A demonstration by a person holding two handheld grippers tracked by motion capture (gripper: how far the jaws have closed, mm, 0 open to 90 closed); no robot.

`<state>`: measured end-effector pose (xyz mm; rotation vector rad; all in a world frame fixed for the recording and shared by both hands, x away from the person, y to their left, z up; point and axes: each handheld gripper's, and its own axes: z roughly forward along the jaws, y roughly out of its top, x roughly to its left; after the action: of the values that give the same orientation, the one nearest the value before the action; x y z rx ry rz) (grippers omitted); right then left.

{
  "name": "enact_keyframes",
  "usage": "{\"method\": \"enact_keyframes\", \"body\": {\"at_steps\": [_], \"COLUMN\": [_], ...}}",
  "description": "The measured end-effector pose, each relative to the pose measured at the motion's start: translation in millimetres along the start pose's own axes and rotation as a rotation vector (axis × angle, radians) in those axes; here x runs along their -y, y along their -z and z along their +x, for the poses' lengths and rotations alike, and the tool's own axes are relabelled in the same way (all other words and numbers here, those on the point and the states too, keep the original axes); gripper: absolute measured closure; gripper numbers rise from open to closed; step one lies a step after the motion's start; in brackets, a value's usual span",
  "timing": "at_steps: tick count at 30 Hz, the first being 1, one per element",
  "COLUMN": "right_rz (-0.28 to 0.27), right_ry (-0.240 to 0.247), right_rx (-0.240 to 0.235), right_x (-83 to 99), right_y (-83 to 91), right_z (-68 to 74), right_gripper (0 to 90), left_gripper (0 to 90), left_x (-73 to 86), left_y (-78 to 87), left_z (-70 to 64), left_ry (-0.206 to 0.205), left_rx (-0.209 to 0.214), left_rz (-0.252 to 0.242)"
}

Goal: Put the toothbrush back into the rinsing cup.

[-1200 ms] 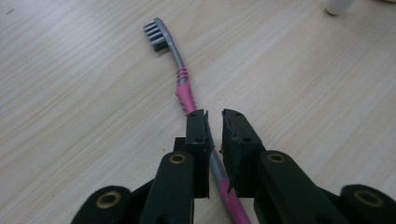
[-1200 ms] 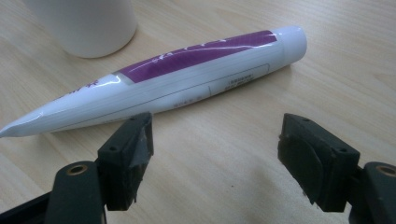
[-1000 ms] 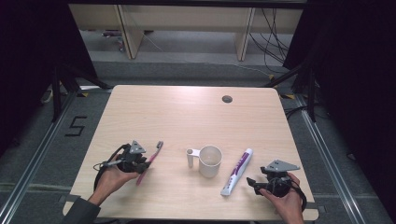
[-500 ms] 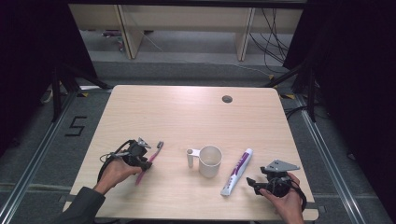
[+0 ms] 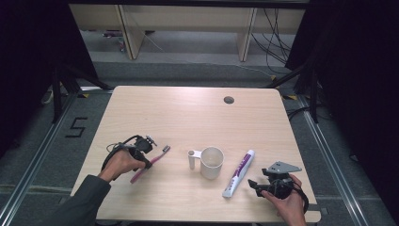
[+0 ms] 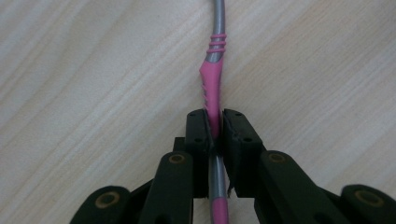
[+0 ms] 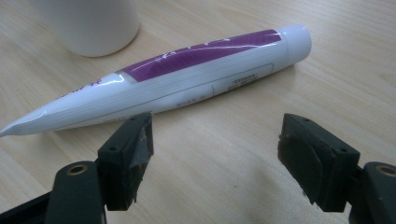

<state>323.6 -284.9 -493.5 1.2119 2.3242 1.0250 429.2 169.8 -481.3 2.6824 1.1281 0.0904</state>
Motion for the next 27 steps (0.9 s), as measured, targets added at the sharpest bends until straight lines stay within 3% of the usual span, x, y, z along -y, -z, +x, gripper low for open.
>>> {"method": "enact_keyframes", "body": {"at_steps": [6,7,10,12,13,14,17,19,20,27], "right_rz": [0.000,-0.007,-0.001,-0.005,-0.005,-0.005,0.009,0.005,0.004,-0.003], "right_ry": [0.002,0.024,0.002,0.021,0.021,0.020,0.008,0.007,0.006,0.003], "right_rx": [0.004,0.012,0.004,0.008,0.008,0.007,0.009,0.005,0.005,0.003], "right_x": [-0.1,0.5,0.0,0.5,0.5,0.4,-0.4,-0.2,-0.3,-0.2], "right_y": [0.2,-0.5,0.2,-0.4,-0.4,-0.4,1.1,0.8,0.9,0.2], "right_z": [0.3,-0.9,0.4,-0.6,-0.6,-0.4,0.5,0.6,0.6,0.3], "right_gripper": [27.4,27.4,27.4,27.4,27.4,27.4,27.4,27.4,27.4,27.6], "left_gripper": [81.6,81.9,82.3,82.5,82.5,82.5,83.0,83.1,83.1,83.4], "left_x": [-8.4,-9.3,-11.1,-11.8,-12.3,-12.1,-13.2,-13.7,-14.5,-11.7], "left_y": [-0.9,-1.4,-1.7,-1.8,-1.9,-2.2,-1.9,-1.9,-1.7,2.0], "left_z": [-1.5,-1.1,-0.5,-1.0,-0.8,-2.7,-2.4,-2.4,-0.9,-1.5], "left_ry": [-0.016,-0.018,-0.010,-0.006,-0.017,0.007,0.002,-0.006,-0.040,-0.067], "left_rx": [-0.010,-0.010,-0.004,-0.004,-0.008,-0.003,0.000,-0.005,-0.014,-0.022], "left_rz": [0.058,0.060,0.068,0.075,0.077,0.079,0.091,0.097,0.097,0.075]}}
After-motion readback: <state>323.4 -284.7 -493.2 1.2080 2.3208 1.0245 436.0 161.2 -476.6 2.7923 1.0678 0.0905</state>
